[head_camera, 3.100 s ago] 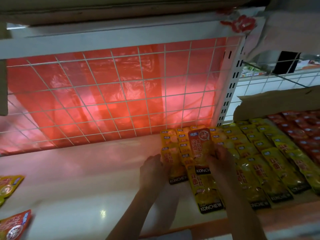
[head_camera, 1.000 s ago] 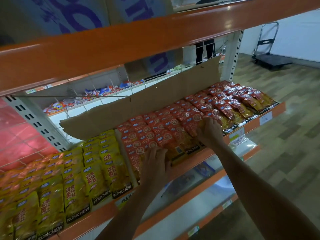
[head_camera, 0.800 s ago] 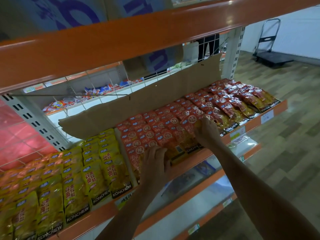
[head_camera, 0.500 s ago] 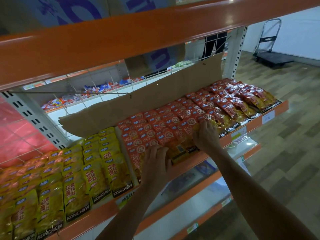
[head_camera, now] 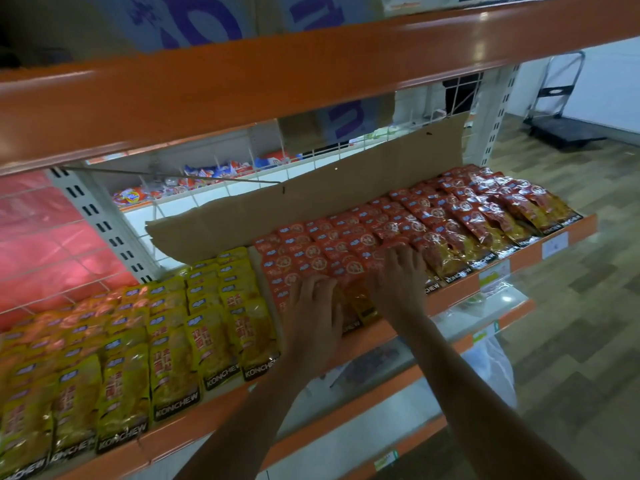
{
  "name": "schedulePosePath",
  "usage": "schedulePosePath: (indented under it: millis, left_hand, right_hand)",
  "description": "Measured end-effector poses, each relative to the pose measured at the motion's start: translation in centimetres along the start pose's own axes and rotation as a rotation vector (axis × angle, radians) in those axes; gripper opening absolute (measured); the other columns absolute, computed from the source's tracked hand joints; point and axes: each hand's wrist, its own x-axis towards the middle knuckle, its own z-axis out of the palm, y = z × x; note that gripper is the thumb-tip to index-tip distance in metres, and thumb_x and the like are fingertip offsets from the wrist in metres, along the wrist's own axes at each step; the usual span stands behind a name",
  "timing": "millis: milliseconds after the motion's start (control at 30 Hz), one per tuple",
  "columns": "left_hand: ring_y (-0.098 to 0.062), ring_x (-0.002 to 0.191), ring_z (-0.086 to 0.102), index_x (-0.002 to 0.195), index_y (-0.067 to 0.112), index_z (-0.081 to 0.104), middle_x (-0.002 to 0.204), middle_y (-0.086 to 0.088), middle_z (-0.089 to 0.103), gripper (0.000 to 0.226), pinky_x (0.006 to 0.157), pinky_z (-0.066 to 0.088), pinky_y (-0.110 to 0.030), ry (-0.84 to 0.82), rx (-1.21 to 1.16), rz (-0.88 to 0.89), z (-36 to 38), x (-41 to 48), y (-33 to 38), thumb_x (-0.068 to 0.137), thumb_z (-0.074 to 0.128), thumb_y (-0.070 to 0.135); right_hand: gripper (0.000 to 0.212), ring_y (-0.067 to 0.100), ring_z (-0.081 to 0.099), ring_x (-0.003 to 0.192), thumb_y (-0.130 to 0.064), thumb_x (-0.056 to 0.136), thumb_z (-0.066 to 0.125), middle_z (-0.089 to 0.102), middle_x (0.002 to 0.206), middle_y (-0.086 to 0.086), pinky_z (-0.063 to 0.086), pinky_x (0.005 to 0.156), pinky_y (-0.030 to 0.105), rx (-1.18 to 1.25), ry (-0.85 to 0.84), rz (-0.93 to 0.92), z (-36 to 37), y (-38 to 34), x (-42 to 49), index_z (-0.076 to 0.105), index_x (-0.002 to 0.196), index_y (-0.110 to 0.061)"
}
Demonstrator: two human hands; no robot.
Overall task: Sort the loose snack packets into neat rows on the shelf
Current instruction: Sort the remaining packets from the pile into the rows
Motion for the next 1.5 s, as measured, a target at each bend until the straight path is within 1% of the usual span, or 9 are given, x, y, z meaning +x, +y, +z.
schedulePosePath:
  millis: [100,167,400,600,800,900,1100,1300,1500]
  left_hand:
    - [-0.027,0.112,0.047,0.115,0.014,0.055,0.115,-0.008,0.055,0.045,0.096,0.042,-0.037,-0.031,0.117,-0.040,-2.1,-0.3,-2.5,0.076,0.038,0.026]
    - [-0.031,0.117,0.047,0.119,0.014,0.056,0.119,-0.008,0.054,0.047,0.099,0.044,-0.043,-0.099,0.193,-0.095,-3.3,-0.7,-4.8,0.076,0.038,0.025]
    - [-0.039,0.109,0.058,0.110,0.012,0.066,0.115,-0.012,0.063,0.042,0.079,0.053,-0.047,0.025,0.353,-0.370,-12.7,-6.1,-13.4,0.077,0.043,0.024]
    - [-0.040,0.105,0.060,0.109,0.010,0.068,0.113,-0.013,0.065,0.050,0.076,0.053,-0.048,0.064,0.493,-0.570,-21.6,-14.3,-22.2,0.072,0.039,0.031]
    - [-0.036,0.106,0.063,0.107,0.015,0.069,0.111,-0.010,0.068,0.052,0.073,0.054,-0.044,0.077,0.596,-0.754,-30.1,-22.8,-32.3,0.058,0.086,0.021]
    - [-0.036,0.104,0.063,0.108,0.015,0.069,0.111,-0.011,0.067,0.055,0.070,0.054,-0.044,0.070,0.595,-0.844,-34.7,-26.9,-37.3,0.057,0.088,0.024]
    - [-0.043,0.100,0.061,0.109,0.006,0.067,0.110,-0.021,0.064,0.054,0.074,0.053,-0.050,0.180,0.624,-0.965,-42.5,-35.5,-46.8,0.061,0.087,0.020]
    - [-0.040,0.118,0.048,0.127,0.003,0.050,0.126,-0.022,0.054,0.058,0.096,0.040,-0.047,0.180,0.595,-1.298,-48.7,-40.6,-54.9,0.084,0.064,0.041]
    - [-0.037,0.115,0.050,0.128,0.008,0.044,0.124,-0.019,0.053,0.076,0.093,0.042,-0.040,0.077,0.618,-1.508,-49.7,-40.9,-56.8,0.077,0.057,0.063]
  right_hand:
    - [0.039,0.040,0.056,0.090,-0.014,0.069,0.071,0.059,0.102,0.020,0.049,0.077,0.045,0.080,-0.031,-0.148,1.0,-5.9,-1.5,0.060,0.104,-0.002]
    - [0.037,0.039,0.055,0.093,-0.019,0.074,0.057,0.059,0.105,0.017,0.051,0.077,0.047,0.155,-0.087,-0.217,2.1,-9.4,-2.4,0.059,0.107,-0.004]
    - [0.046,0.040,0.056,0.108,-0.030,0.073,0.046,0.061,0.114,0.016,0.047,0.092,0.049,0.239,-0.290,-0.495,6.2,-23.3,-7.3,0.063,0.110,-0.007]
    - [0.051,0.034,0.063,0.097,-0.034,0.067,0.037,0.067,0.106,0.012,0.056,0.080,0.040,0.267,-0.387,-0.664,9.0,-35.5,-13.7,0.068,0.101,-0.010]
    - [0.048,0.032,0.050,0.122,-0.032,0.081,0.039,0.057,0.128,0.011,0.040,0.102,0.042,0.250,-0.479,-0.815,14.0,-48.7,-21.2,0.060,0.119,-0.012]
    - [0.043,0.031,0.044,0.128,-0.024,0.087,0.055,0.052,0.136,0.010,0.035,0.107,0.041,0.271,-0.532,-0.859,16.2,-55.5,-25.2,0.054,0.129,-0.013]
    - [0.042,0.029,0.034,0.134,-0.027,0.094,0.049,0.041,0.143,0.006,0.022,0.112,0.039,0.303,-0.700,-0.935,20.0,-67.3,-32.1,0.043,0.134,-0.016]
    - [0.051,0.031,0.048,0.115,-0.042,0.080,0.057,0.057,0.123,0.008,0.042,0.094,0.039,0.399,-0.812,-0.929,21.7,-75.2,-36.3,0.056,0.123,-0.013]
    - [0.035,0.023,0.051,0.105,-0.044,0.070,0.053,0.059,0.104,-0.005,0.041,0.084,0.038,0.356,-0.789,-1.008,23.9,-78.6,-38.7,0.055,0.099,-0.024]
